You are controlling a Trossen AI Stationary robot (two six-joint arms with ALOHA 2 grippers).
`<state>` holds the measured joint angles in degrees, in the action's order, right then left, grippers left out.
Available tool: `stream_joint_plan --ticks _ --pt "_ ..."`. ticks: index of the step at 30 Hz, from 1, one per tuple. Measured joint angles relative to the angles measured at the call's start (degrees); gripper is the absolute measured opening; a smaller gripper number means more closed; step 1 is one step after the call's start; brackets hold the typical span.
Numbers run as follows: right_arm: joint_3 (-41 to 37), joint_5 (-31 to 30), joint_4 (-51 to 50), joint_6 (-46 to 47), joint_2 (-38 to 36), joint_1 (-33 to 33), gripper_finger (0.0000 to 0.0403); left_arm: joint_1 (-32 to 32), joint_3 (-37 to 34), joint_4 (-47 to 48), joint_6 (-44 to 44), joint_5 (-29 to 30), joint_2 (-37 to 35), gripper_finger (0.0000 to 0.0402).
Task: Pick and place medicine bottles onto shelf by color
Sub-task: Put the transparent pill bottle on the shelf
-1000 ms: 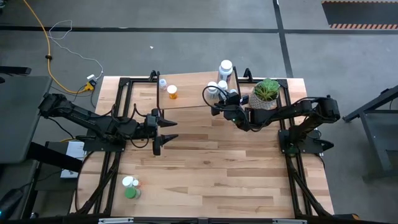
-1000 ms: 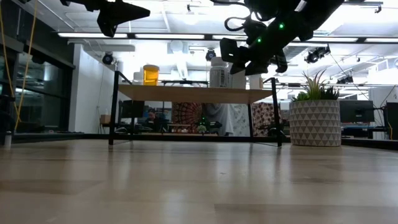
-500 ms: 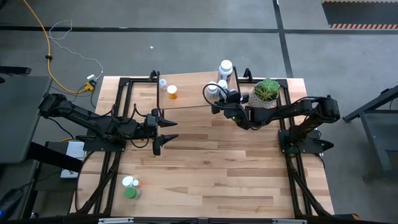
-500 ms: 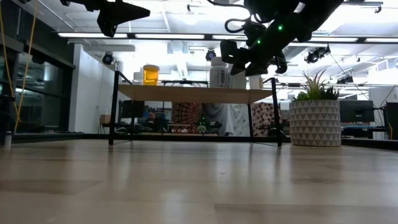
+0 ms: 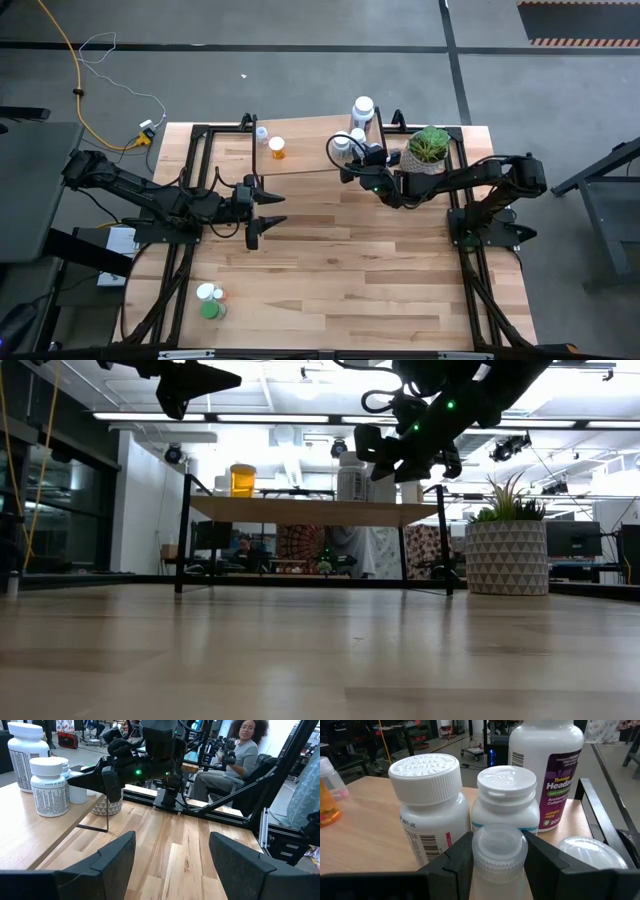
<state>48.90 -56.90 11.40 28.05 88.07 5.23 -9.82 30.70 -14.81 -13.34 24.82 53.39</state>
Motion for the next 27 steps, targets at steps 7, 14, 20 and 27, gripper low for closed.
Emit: stream_joint_plan --ticks 7,14,20,27 --pt "0.0 0.0 0.0 -1.5 0.0 0.0 0.0132 0.0 0.0 0.0 0.0 0.0 0.0 0.0243" --pt "0.0 -1.2 -0.1 -1.5 0.0 0.0 0.0132 0.0 0.0 0.0 0.0 0.0 0.0 0.0243" --pt "-0.1 -2.4 -0.2 -1.4 0.1 0.0 0.0132 0.0 0.0 0.0 0.0 0.0 0.0 0.0243" --pt "-0.1 -2.5 -0.1 -1.1 0.1 0.0 0.0132 0.0 0.0 0.0 0.0 0.0 0.0 0.0243"
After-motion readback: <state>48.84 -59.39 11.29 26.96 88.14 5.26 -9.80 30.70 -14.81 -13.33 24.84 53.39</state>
